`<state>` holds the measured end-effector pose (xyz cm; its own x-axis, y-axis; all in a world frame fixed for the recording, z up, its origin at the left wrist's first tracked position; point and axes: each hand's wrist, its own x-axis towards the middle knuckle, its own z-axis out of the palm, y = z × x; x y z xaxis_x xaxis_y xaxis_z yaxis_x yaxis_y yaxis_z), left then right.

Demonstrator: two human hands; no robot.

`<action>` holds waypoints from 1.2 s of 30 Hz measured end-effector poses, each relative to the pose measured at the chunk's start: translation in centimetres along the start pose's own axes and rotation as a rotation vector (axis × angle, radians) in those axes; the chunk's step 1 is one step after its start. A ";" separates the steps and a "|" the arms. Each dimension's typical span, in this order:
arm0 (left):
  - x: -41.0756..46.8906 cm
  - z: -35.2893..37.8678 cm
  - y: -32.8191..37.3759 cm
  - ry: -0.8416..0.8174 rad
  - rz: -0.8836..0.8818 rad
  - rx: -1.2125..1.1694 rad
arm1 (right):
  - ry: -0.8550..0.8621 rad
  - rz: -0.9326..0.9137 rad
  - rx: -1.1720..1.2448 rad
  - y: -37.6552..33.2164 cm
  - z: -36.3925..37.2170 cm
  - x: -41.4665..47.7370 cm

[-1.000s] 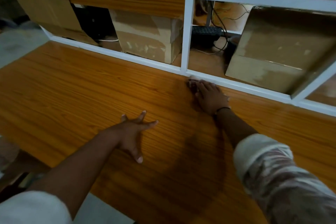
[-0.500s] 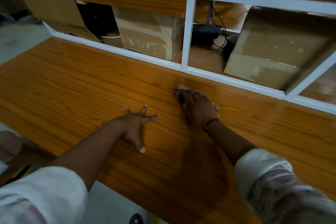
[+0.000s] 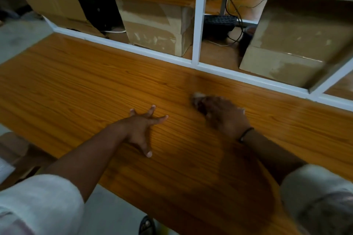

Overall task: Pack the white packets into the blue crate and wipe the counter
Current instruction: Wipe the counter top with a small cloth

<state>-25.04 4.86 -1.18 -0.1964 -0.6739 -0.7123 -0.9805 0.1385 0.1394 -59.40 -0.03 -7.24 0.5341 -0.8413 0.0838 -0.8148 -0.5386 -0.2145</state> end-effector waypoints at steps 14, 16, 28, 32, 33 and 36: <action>-0.4 -0.2 0.8 0.030 0.022 0.072 | 0.058 0.451 -0.019 3.0 -1.3 2.7; -0.6 -0.2 0.9 0.022 0.006 0.061 | 0.074 0.452 -0.020 1.3 -0.5 3.3; 0.5 0.2 0.1 0.017 -0.010 0.033 | 0.088 0.449 -0.021 2.0 -0.6 0.0; 1.1 0.3 -0.5 0.010 0.019 0.052 | -0.027 0.074 -0.019 -5.6 1.1 -5.8; 1.2 0.4 -0.5 0.015 0.022 0.055 | -0.047 0.022 -0.008 -6.8 1.2 -7.6; 1.4 0.4 -0.6 0.034 0.033 0.120 | 0.000 0.156 -0.024 -6.3 1.2 -9.8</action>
<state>-24.77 4.09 -2.53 -0.2308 -0.6915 -0.6845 -0.9663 0.2454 0.0779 -59.17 11.66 -7.89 0.4008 -0.9147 0.0513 -0.8930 -0.4026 -0.2011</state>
